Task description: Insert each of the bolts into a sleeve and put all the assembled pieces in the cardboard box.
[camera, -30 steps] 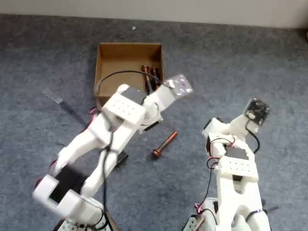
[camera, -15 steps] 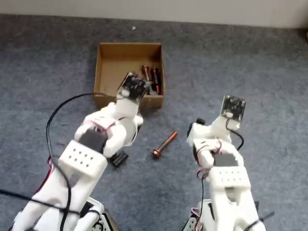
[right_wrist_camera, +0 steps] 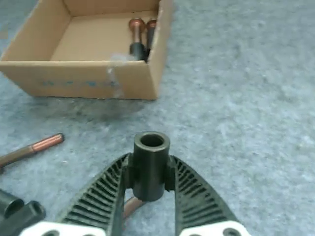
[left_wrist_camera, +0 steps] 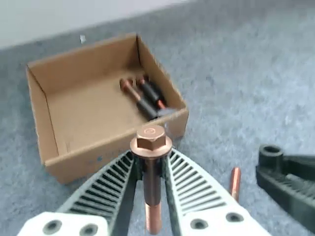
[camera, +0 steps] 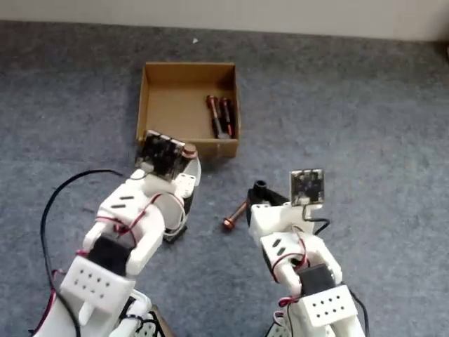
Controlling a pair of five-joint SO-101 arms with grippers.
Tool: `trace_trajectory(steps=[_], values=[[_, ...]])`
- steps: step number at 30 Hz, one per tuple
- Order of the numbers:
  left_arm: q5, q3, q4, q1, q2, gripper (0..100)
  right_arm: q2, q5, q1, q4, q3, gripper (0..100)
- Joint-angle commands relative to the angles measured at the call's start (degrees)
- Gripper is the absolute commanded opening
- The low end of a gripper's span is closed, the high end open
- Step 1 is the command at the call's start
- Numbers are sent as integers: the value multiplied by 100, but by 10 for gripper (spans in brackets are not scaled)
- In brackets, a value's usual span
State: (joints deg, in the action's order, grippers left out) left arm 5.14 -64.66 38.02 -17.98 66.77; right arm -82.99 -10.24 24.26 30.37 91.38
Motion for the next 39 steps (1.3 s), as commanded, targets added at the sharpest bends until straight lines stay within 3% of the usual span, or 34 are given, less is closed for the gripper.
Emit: trace_trajectory(steps=[1,5,10,21,25,30,39], values=[[378,110,-211,13,919,5,-532,70,321,22,136,5],[897,145,-281,-4,1552,6,-1253,440,505,22,523,5],[1037,101,-255,-409,2062,6,-2299,580,910,92,1130,5],[1037,-330,-167,-1191,2958,6,-2123,598,1604,101,1226,5],[1037,-558,-167,-1200,3152,6,-2123,677,1763,92,1226,5],[1037,-716,-176,-1200,3160,6,-2132,1477,1877,-242,1244,5],[1002,-857,-167,-1147,3160,6,-2132,1538,1877,-338,1226,5]])
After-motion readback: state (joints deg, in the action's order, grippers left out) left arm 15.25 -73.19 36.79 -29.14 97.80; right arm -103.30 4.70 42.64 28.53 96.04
